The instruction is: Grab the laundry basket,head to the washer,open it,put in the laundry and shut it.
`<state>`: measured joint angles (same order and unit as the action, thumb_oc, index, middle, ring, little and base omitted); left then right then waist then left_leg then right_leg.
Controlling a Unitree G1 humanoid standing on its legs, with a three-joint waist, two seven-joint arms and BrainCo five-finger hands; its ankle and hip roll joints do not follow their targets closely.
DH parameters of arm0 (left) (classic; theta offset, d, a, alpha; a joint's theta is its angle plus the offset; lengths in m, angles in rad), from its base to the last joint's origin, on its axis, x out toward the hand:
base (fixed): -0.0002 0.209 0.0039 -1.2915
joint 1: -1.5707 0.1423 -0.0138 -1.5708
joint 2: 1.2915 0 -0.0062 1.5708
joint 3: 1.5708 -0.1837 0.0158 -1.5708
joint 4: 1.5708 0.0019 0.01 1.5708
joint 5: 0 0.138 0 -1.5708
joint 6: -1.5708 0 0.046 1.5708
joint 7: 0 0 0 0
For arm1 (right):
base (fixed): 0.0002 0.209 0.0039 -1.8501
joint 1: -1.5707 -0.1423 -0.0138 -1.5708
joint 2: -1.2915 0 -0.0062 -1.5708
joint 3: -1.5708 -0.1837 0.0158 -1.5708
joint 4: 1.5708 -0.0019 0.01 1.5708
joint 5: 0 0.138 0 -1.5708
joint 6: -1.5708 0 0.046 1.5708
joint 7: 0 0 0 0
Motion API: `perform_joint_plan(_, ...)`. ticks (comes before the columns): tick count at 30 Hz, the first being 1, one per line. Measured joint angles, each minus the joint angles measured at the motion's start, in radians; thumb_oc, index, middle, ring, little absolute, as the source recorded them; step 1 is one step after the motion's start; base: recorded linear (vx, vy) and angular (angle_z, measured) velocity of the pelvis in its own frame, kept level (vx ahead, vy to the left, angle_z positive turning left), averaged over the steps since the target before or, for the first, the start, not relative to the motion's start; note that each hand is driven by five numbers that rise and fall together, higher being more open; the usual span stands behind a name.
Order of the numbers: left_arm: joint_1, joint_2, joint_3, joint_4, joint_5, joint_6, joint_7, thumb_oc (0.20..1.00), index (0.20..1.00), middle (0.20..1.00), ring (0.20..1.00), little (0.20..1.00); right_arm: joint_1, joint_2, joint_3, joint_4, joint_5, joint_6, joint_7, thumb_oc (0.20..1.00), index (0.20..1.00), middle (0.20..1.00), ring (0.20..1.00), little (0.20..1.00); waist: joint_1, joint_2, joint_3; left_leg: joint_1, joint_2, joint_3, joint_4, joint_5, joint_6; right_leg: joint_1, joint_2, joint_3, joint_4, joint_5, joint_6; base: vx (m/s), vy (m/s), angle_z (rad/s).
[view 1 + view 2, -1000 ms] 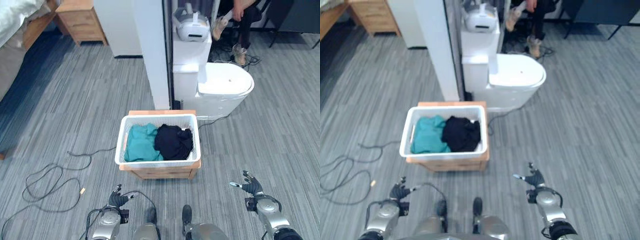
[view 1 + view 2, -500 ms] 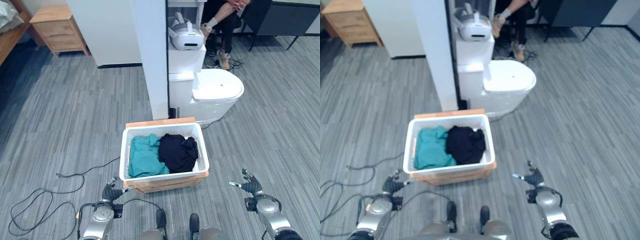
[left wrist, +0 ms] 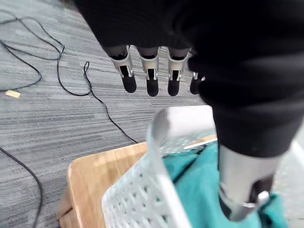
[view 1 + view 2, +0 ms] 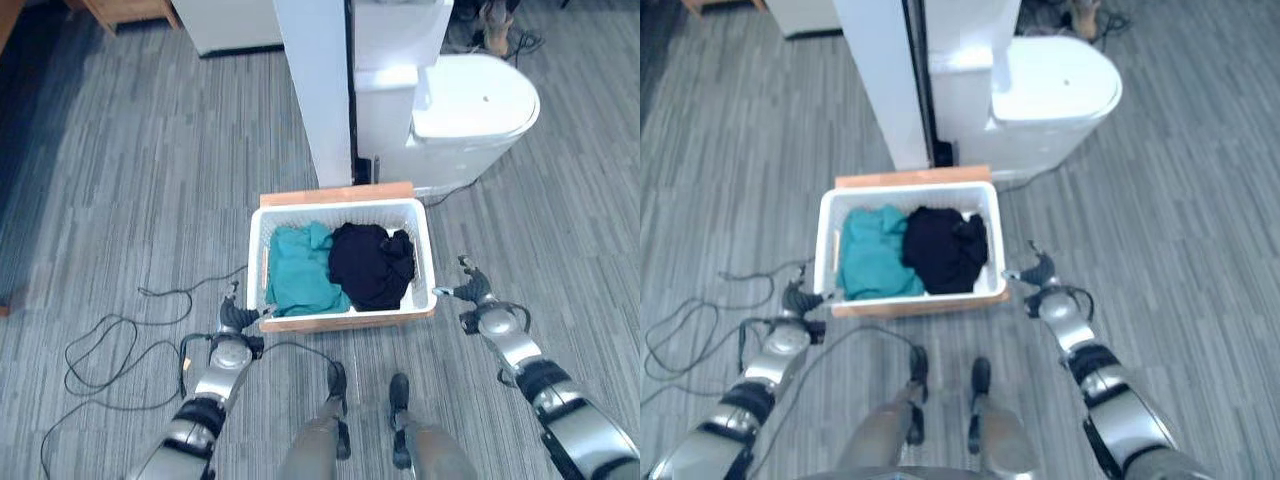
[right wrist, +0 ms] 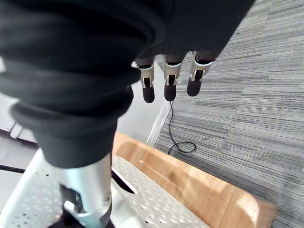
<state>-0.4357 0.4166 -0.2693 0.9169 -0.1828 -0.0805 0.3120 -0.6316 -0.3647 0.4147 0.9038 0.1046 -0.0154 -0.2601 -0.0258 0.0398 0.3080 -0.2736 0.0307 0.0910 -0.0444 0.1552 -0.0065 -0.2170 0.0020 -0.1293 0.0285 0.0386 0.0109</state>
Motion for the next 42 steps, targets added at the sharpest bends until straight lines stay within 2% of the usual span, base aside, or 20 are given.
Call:
perform_joint_plan(4,-0.100,0.004,-0.024,0.086,-0.001,0.000,0.034,1.000,1.000,1.000,1.000,1.000,-0.091,0.058,0.032,0.062,0.068,-0.004,-0.021,1.000,1.000,1.000,1.000,1.000,0.001,-0.002,0.045,-0.024,0.006,-0.008,-0.009,0.012,-0.001,-0.036,0.005,-0.005,0.024,-0.006,-0.009,-0.01,-0.011,0.03)
perform_joint_plan(5,-0.105,0.004,-0.044,0.109,-0.001,0.001,0.034,1.000,1.000,1.000,1.000,1.000,-0.093,0.060,0.048,0.064,0.073,-0.005,-0.021,0.730,0.730,0.730,0.730,0.730,-0.001,-0.003,0.046,-0.024,0.005,-0.012,-0.010,0.012,-0.001,-0.036,0.005,-0.007,0.026,-0.008,-0.012,0.00,-0.017,0.07)
perform_joint_plan(6,-0.106,0.003,-0.050,0.112,-0.001,0.003,0.035,0.382,0.382,0.382,0.382,0.382,-0.093,0.062,0.052,0.064,0.073,-0.007,-0.020,0.222,0.222,0.222,0.222,0.222,-0.001,-0.005,0.047,-0.024,0.005,-0.013,-0.010,0.012,-0.001,-0.036,0.005,-0.008,0.029,-0.010,-0.014,-0.01,-0.012,0.06)
perform_joint_plan(7,-0.107,0.001,-0.064,0.115,-0.003,0.003,0.035,0.200,0.200,0.200,0.200,0.200,-0.094,0.063,0.068,0.070,0.073,-0.011,-0.020,0.200,0.200,0.200,0.200,0.200,-0.001,-0.007,0.048,-0.023,0.005,-0.016,-0.010,0.012,-0.001,-0.036,0.005,-0.009,0.032,-0.012,-0.014,0.00,-0.010,0.09)
perform_joint_plan(8,-0.113,-0.003,-0.092,0.109,-0.006,0.003,0.032,0.200,0.200,0.200,0.200,0.200,-0.097,0.067,0.075,0.077,0.074,-0.015,-0.020,0.200,0.200,0.200,0.200,0.200,0.000,-0.008,0.049,-0.023,0.006,-0.020,-0.009,0.013,-0.001,-0.034,0.006,-0.012,0.034,-0.014,-0.014,0.00,-0.014,0.08)
perform_joint_plan(14,-0.052,-0.006,-0.084,-0.035,-0.013,0.007,0.018,0.200,0.200,0.200,0.200,0.200,-0.062,0.061,0.056,0.045,0.103,0.001,-0.043,0.200,0.200,0.200,0.200,0.200,0.003,-0.015,0.052,-0.015,0.003,-0.027,-0.010,0.014,0.002,-0.022,0.004,-0.021,0.034,-0.014,-0.014,-0.01,-0.024,0.06)
perform_joint_plan(17,0.059,-0.004,-0.031,-0.221,-0.012,0.024,0.025,0.200,0.200,0.200,0.200,0.200,0.074,0.015,0.016,-0.150,0.093,0.017,-0.063,0.200,0.200,0.200,0.200,0.200,0.003,-0.033,0.063,0.002,0.003,-0.025,-0.011,0.015,0.002,-0.007,0.003,-0.019,0.032,-0.014,-0.014,0.02,-0.044,-0.01)
perform_joint_plan(19,0.131,-0.004,-0.029,-0.300,-0.010,0.025,0.023,0.200,0.200,0.200,0.200,0.200,0.163,-0.020,0.009,-0.243,0.092,0.015,-0.061,0.200,0.200,0.200,0.200,0.200,-0.001,-0.037,0.064,0.031,0.001,-0.023,-0.019,0.014,0.002,0.019,0.002,-0.013,0.029,-0.017,-0.011,0.05,-0.068,-0.04)
perform_joint_plan(22,0.293,-0.009,0.005,-0.501,-0.008,0.035,0.010,0.200,0.200,0.200,0.200,0.200,0.373,-0.066,-0.077,-0.504,0.050,0.020,-0.035,0.200,0.200,0.200,0.200,0.200,-0.006,-0.037,0.064,0.076,0.000,-0.021,-0.036,0.010,-0.004,0.070,0.004,-0.006,-0.003,-0.016,-0.010,0.05,-0.079,-0.02)
perform_joint_plan(25,0.381,-0.010,0.017,-0.597,-0.004,0.035,-0.010,0.200,0.200,0.200,0.200,0.200,0.510,-0.069,-0.147,-0.635,0.015,0.016,0.004,0.200,0.200,0.200,0.200,0.200,-0.008,-0.038,0.063,0.119,0.005,-0.024,-0.037,-0.009,-0.029,0.125,0.010,-0.005,-0.021,-0.017,-0.011,0.03,-0.090,0.02)
perform_joint_plan(29,0.418,-0.013,0.038,-0.648,0.008,0.035,-0.041,0.200,0.200,0.200,0.200,0.200,0.580,-0.069,-0.195,-0.720,0.000,0.010,0.030,0.200,0.200,0.200,0.200,0.200,-0.019,-0.037,0.059,0.125,0.016,-0.023,-0.036,-0.019,-0.026,0.135,0.018,-0.013,-0.021,-0.016,-0.014,0.03,-0.039,0.03)
perform_joint_plan(34,0.449,-0.016,0.042,-0.675,0.010,0.037,-0.073,0.200,0.200,0.200,0.200,0.200,0.660,-0.066,-0.231,-0.773,-0.028,0.010,0.058,0.200,0.200,0.200,0.200,0.200,-0.063,-0.044,0.040,0.170,0.005,-0.021,-0.006,-0.030,-0.011,0.184,0.010,0.006,-0.020,-0.021,-0.020,-0.06,0.085,-0.07)
perform_joint_plan(38,0.451,-0.018,0.040,-0.683,0.013,0.043,-0.075,0.200,0.200,0.200,0.200,0.200,0.657,-0.050,-0.251,-0.759,-0.027,0.003,0.071,0.200,0.200,0.200,0.200,0.200,-0.077,-0.056,0.025,0.171,-0.005,-0.080,0.005,-0.037,-0.016,0.167,0.007,0.050,-0.008,-0.027,-0.013,-0.02,0.157,-0.29)
perform_joint_plan(39,0.456,-0.016,0.036,-0.682,0.013,0.047,-0.077,0.200,0.200,0.200,0.200,0.200,0.674,-0.046,-0.254,-0.754,-0.027,0.003,0.085,0.200,0.200,0.200,0.200,0.200,-0.095,-0.061,0.018,0.192,-0.010,-0.072,0.005,-0.049,-0.014,0.165,0.003,0.083,-0.013,-0.016,-0.007,-0.04,0.234,-0.65)
perform_joint_plan(42,0.480,-0.002,0.040,-0.688,0.013,0.047,-0.089,0.200,0.200,0.200,0.200,0.200,0.686,-0.034,-0.254,-0.756,-0.027,0.003,0.100,0.200,0.200,0.200,0.200,0.200,-0.108,-0.075,-0.002,0.227,-0.010,-0.003,-0.006,-0.064,-0.006,0.149,-0.001,0.171,0.007,-0.015,0.019,-0.07,0.218,-0.99)
